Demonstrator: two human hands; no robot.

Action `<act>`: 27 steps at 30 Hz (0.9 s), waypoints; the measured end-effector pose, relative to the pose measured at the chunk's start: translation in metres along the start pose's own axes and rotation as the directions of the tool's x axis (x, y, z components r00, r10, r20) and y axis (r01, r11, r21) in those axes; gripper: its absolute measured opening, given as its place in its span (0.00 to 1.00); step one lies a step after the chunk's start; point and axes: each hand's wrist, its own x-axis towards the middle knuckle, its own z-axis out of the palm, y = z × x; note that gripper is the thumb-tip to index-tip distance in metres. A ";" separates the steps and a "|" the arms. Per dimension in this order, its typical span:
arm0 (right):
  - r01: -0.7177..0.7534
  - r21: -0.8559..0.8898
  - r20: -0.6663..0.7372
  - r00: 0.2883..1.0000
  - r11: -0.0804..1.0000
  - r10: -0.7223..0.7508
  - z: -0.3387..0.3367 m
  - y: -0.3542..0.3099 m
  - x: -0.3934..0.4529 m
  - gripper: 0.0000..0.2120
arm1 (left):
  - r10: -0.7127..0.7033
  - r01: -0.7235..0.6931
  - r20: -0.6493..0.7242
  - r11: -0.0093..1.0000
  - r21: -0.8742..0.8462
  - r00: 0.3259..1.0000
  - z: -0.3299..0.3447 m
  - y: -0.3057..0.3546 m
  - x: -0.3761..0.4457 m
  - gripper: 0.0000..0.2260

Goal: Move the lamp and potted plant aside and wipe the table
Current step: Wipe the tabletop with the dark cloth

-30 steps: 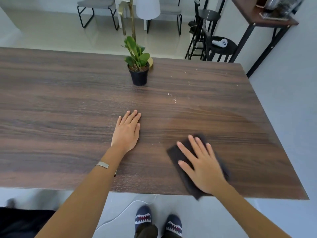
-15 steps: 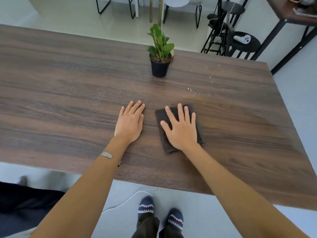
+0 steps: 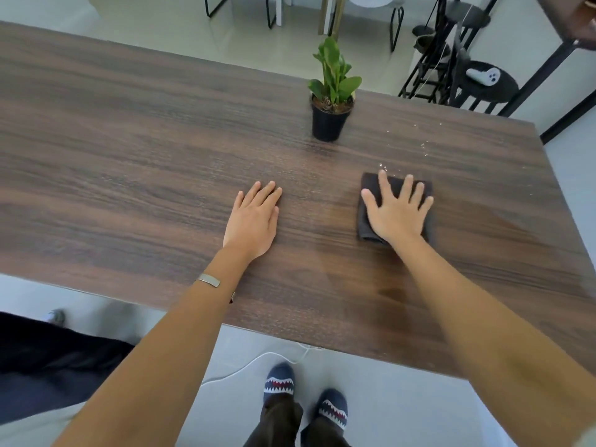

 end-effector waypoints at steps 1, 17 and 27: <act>0.103 -0.010 0.006 0.995 0.995 -0.103 0.007 -0.030 -0.008 0.32 | -0.005 0.005 -0.006 1.000 0.004 1.000 -0.001 -0.004 -0.001 0.21; -0.068 0.016 -0.028 0.997 0.998 0.069 -0.005 0.022 -0.003 0.31 | -0.055 0.055 -0.028 0.998 0.014 0.998 -0.011 -0.024 -0.014 0.20; 0.691 -0.076 -0.022 0.720 0.719 -0.694 0.059 -0.039 -0.186 0.25 | -0.083 0.083 -0.051 0.997 0.005 0.995 -0.013 -0.040 -0.015 0.20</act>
